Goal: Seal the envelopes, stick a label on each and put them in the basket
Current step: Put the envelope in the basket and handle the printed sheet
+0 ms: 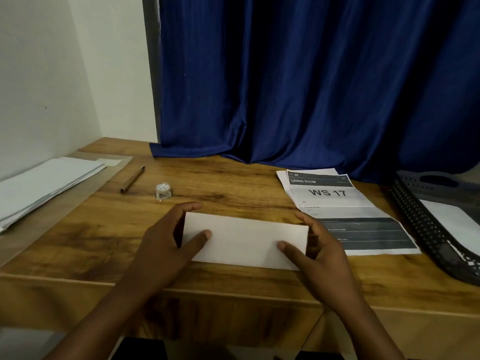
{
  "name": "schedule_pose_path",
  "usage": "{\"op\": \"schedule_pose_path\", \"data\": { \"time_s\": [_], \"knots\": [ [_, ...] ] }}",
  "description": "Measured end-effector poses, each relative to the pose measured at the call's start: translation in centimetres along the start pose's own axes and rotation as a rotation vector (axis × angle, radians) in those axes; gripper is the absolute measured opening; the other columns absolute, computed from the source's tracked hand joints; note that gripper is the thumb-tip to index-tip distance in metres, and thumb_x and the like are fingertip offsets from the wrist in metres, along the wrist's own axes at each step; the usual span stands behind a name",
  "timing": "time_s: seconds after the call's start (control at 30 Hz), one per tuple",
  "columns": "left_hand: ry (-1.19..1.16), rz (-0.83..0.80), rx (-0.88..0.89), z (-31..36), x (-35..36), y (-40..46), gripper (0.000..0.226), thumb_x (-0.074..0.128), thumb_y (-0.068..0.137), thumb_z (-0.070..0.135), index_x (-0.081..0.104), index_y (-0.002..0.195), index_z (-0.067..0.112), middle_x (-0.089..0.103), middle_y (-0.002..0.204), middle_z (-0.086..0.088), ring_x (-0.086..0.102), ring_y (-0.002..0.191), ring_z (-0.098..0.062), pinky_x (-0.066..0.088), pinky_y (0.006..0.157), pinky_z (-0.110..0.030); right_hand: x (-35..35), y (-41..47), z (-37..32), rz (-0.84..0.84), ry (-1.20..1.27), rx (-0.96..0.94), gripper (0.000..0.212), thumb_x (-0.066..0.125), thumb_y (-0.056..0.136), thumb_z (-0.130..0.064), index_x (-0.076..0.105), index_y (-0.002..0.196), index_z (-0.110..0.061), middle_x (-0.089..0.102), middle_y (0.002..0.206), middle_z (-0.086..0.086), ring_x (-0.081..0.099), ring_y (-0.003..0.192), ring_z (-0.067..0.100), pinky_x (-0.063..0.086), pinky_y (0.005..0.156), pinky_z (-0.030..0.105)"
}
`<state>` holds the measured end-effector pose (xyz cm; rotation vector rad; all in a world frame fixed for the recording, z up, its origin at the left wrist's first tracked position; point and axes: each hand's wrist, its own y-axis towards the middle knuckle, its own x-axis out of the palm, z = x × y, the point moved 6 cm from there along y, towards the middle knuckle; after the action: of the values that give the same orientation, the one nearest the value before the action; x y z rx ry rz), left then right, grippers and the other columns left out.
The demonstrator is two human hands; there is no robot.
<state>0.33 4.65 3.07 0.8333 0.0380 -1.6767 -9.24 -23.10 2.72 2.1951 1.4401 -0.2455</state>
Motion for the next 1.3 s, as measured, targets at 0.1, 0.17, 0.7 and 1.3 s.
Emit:
{"op": "schedule_pose_path", "data": {
  "time_s": [0.1,0.17,0.7,1.3],
  "knots": [
    [0.161,0.042,0.017,-0.8,0.4,-0.5,0.075,0.072,0.078,0.061,0.037,0.143,0.049,0.049,0.132,0.028,0.05,0.117,0.008,0.048,0.093,-0.018,-0.2,0.2,0.7,0.078,-0.188,-0.048,0.074,0.082,0.074,-0.048,0.032,0.12,-0.078,0.047,0.117,-0.042,0.054,0.105,-0.011,0.049,0.077,0.011],
    [0.309,0.051,0.045,-1.1,0.7,-0.8,0.088,0.076,0.079,0.054,0.028,0.151,0.044,0.043,0.147,0.017,0.042,0.131,-0.008,0.037,0.11,-0.039,0.1,0.0,0.9,0.055,-0.331,-0.089,0.082,0.084,0.075,-0.043,0.027,0.124,-0.078,0.036,0.119,-0.047,0.047,0.111,-0.012,0.046,0.083,0.014],
    [0.664,-0.372,0.315,1.2,4.3,-1.6,0.077,0.003,0.096,0.075,0.001,0.162,0.033,-0.027,0.164,0.017,-0.03,0.149,-0.008,-0.008,0.124,-0.049,3.5,-1.4,-2.8,0.031,-0.605,-0.323,0.046,0.049,0.096,-0.054,0.051,0.138,-0.036,0.043,0.153,-0.007,0.036,0.141,0.013,0.035,0.11,0.031],
    [0.708,-0.49,0.198,0.6,4.7,-1.5,0.086,0.0,0.088,0.076,-0.009,0.16,0.031,-0.017,0.165,0.016,-0.022,0.15,0.001,-0.015,0.123,-0.035,4.2,-1.4,0.5,-0.467,-0.879,-0.106,0.113,0.001,0.068,-0.097,-0.004,0.16,-0.032,-0.012,0.167,-0.014,-0.015,0.151,0.002,-0.009,0.122,0.031]
  ]
}}
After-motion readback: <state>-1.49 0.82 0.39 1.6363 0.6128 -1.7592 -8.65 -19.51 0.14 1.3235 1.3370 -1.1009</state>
